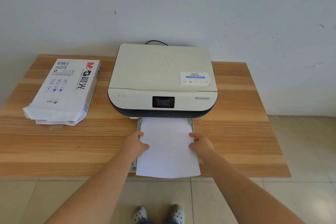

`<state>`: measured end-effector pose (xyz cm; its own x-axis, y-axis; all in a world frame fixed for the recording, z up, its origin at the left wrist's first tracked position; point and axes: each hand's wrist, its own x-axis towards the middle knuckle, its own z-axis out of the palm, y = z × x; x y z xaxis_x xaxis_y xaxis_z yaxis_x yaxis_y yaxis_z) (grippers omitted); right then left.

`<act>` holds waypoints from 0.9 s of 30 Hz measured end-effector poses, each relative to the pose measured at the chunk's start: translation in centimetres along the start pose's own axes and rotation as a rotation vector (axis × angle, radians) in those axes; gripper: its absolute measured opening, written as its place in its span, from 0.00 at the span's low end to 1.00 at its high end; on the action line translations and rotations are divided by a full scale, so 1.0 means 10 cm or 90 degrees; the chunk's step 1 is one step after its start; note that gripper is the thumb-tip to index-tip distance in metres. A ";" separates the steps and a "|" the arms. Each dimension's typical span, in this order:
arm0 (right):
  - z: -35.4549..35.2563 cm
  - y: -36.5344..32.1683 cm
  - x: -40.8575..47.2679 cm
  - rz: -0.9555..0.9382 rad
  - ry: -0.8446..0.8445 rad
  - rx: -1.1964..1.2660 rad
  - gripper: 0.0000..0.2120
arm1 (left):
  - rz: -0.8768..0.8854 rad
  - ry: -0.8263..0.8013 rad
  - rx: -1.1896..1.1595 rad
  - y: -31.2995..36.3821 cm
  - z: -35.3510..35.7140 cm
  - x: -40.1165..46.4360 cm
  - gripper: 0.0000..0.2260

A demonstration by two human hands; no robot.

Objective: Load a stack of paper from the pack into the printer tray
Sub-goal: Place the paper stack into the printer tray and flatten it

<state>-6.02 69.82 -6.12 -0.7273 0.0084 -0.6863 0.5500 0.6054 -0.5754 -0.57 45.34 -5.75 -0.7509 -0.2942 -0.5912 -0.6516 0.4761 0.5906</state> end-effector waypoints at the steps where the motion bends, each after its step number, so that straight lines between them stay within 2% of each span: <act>1: 0.00 0.00 0.01 -0.002 0.004 0.003 0.26 | 0.001 0.004 0.004 0.01 0.00 0.01 0.27; 12: 0.05 -0.11 0.09 -0.017 0.033 0.007 0.24 | 0.001 0.057 0.010 0.07 0.00 0.12 0.25; 19: 0.11 -0.13 0.07 -0.079 0.073 -0.066 0.23 | 0.023 0.108 0.032 0.07 0.04 0.17 0.21; 27: 0.08 -0.09 0.11 -0.121 0.063 -0.093 0.20 | 0.049 0.104 0.021 0.08 -0.02 0.18 0.21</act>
<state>-6.92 68.64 -6.74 -0.8526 -0.0425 -0.5209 0.3396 0.7126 -0.6139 -2.51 45.06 -6.27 -0.8073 -0.3856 -0.4467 -0.5901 0.5287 0.6101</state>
